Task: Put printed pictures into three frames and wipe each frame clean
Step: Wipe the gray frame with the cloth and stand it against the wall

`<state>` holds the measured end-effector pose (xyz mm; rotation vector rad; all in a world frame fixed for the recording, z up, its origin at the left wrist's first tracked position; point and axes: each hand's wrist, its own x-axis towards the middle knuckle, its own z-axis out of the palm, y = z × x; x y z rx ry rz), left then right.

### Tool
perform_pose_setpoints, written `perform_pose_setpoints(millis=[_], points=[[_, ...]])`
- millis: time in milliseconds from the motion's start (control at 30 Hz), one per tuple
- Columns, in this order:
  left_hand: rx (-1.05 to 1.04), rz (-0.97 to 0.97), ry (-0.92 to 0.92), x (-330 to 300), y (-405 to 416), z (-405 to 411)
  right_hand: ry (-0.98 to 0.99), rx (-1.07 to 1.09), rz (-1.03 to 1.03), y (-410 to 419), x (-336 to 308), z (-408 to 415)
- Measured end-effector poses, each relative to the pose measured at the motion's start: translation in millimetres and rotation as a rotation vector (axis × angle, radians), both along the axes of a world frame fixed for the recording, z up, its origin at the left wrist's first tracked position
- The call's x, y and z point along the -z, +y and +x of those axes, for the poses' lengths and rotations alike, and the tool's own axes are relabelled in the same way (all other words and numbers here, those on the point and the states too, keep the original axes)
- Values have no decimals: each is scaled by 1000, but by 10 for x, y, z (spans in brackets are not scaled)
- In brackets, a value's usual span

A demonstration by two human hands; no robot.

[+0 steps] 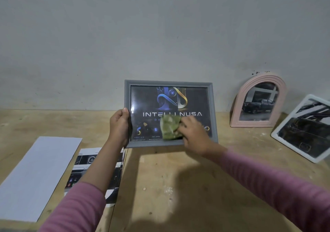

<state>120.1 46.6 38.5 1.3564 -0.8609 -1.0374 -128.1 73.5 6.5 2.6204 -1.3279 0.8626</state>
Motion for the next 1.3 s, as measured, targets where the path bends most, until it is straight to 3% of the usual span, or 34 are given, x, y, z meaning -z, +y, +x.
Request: perform_pose_setpoints(millis=[100, 200, 267, 367, 433, 567, 767, 1033, 1100, 1200, 1300], points=[[-11, 10, -37, -16, -84, 117, 62, -190, 179, 207, 24, 42], [78, 18, -157, -42, -90, 126, -165, -261, 415, 118, -238, 24], [123, 33, -168, -37, -70, 103, -296, -192, 297, -28, -453, 15], [132, 28, -115, -27, -18, 48, -331, 50, 12, -322, -685, -40], [133, 29, -44, -3, 9, 13, -268, 175, -29, -501, -748, -55], [146, 41, 64, 5, 62, -117, -45, 261, 146, -587, -658, 103], [141, 7, 101, 14, 95, -246, 137, -13, 140, -334, -484, 520], [16, 42, 145, -19, 8, -35, 254, -311, 391, 102, -223, 540], [2, 61, 158, 3, 2, 31, 175, -358, 477, 149, -256, 500], [12, 52, 119, -17, 65, 44, -133, -336, 495, 62, -488, 424], [73, 56, 122, -10, 123, 7, -378, -128, 210, -191, -787, 362]])
